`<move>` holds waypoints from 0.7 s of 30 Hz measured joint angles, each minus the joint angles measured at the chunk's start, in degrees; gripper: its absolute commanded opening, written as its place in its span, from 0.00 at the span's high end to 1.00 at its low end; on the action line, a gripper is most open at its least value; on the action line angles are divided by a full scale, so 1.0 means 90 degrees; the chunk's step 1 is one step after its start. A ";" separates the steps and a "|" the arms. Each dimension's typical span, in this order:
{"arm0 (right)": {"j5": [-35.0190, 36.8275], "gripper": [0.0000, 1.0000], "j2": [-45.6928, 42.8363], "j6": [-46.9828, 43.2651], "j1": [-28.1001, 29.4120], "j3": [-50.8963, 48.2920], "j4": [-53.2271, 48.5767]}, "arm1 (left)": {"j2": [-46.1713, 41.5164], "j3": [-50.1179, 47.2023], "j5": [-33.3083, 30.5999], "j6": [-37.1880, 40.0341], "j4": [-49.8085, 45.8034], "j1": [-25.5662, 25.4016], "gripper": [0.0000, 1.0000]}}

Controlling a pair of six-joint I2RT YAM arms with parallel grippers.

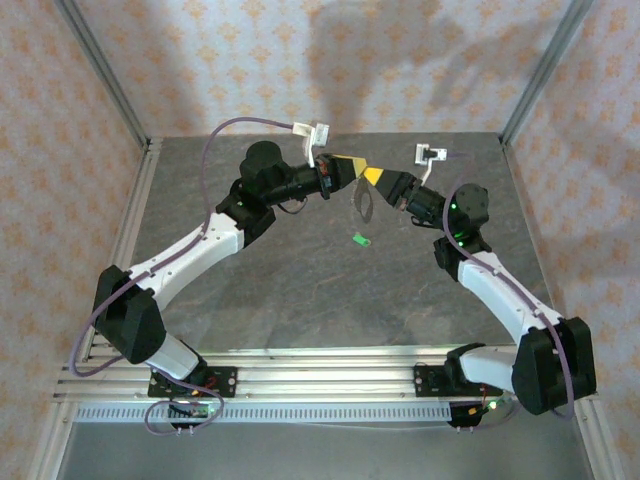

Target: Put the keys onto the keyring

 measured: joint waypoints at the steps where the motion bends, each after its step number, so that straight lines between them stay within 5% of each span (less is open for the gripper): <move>1: 0.0024 1.00 0.0000 0.0000 0.0000 0.0000 0.0000 | 0.0000 0.0000 -0.0024 -0.0041 -0.0002 0.0000 0.93; 3: 0.0119 1.00 0.0000 0.0000 0.0005 0.0000 0.0002 | 0.0000 0.0000 -0.0172 -0.0080 -0.0005 -0.0005 0.69; 7: 0.0454 1.00 0.0000 0.0012 0.0027 -0.0007 0.0005 | -0.0102 -0.0151 -0.0865 -0.0423 0.0063 -0.0029 0.50; 13: 0.1003 1.00 0.0000 0.0124 0.0046 -0.0126 0.0138 | -0.0427 -0.0561 -0.1668 -0.0889 0.0318 -0.0032 0.52; 21: 0.1464 1.00 0.0085 0.0262 0.0240 -0.0180 0.0350 | -0.0432 -0.0629 -0.1843 -0.1214 0.0653 -0.0151 0.64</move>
